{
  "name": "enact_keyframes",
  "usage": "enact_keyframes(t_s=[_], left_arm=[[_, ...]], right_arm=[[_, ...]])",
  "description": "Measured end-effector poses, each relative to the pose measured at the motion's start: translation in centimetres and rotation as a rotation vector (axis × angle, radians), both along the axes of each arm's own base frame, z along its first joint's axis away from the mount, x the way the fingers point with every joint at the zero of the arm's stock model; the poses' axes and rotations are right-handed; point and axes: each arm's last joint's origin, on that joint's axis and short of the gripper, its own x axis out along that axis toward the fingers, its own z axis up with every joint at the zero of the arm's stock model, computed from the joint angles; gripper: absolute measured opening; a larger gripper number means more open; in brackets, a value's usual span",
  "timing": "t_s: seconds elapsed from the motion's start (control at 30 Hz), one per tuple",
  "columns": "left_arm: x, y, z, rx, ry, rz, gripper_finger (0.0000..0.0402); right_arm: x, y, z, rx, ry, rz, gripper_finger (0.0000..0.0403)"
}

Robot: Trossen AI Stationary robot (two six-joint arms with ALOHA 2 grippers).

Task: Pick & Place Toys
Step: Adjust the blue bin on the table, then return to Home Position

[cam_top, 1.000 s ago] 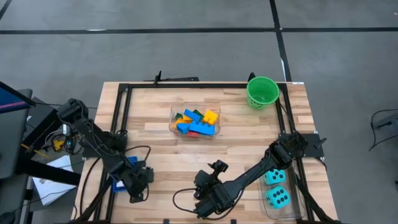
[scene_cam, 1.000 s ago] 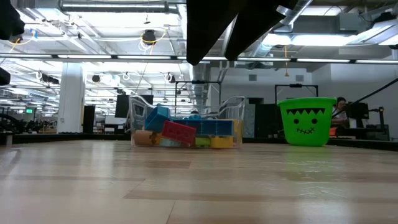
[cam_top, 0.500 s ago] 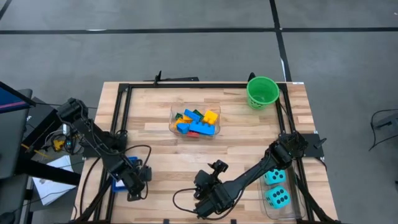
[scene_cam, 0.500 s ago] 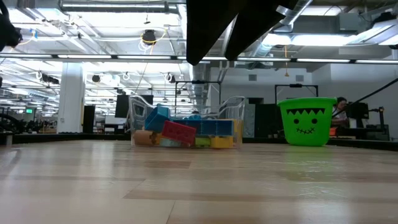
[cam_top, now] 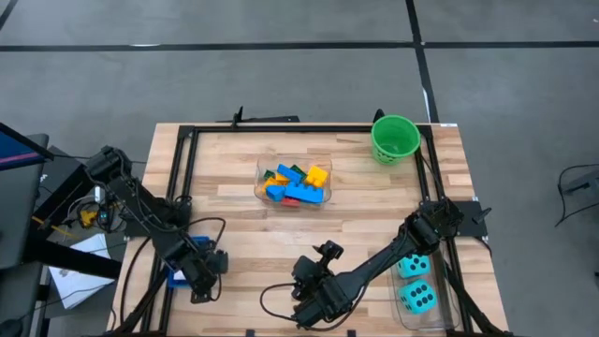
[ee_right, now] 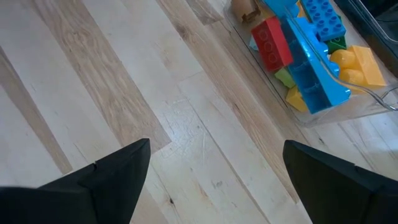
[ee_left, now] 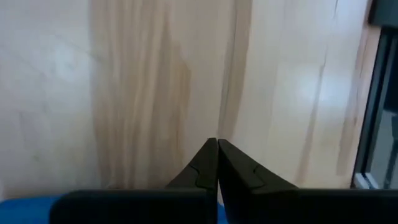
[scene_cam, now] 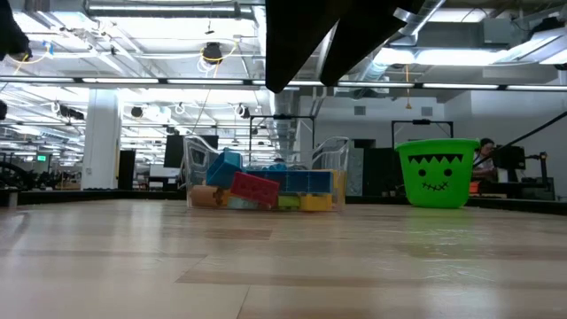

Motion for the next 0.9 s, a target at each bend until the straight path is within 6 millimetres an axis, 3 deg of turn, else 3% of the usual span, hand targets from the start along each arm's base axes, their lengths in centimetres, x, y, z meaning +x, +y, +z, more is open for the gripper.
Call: enact_keyframes(t_s=[0.4,0.67,0.9], left_arm=[[-0.5,1.9,3.9,0.119,-0.387,0.082,0.0001],[-0.6,3.1,6.1,0.226,-0.604,0.054,0.0001],[1.8,5.5,5.4,0.292,-0.936,0.038,0.0001]], right_arm=[[-0.1,-0.1,0.0,-0.008,0.012,0.000,0.0359],[-1.7,0.0,0.1,-0.063,0.084,-0.036,0.0359],[-2.5,0.6,0.4,-0.067,0.108,-0.026,0.0359]])
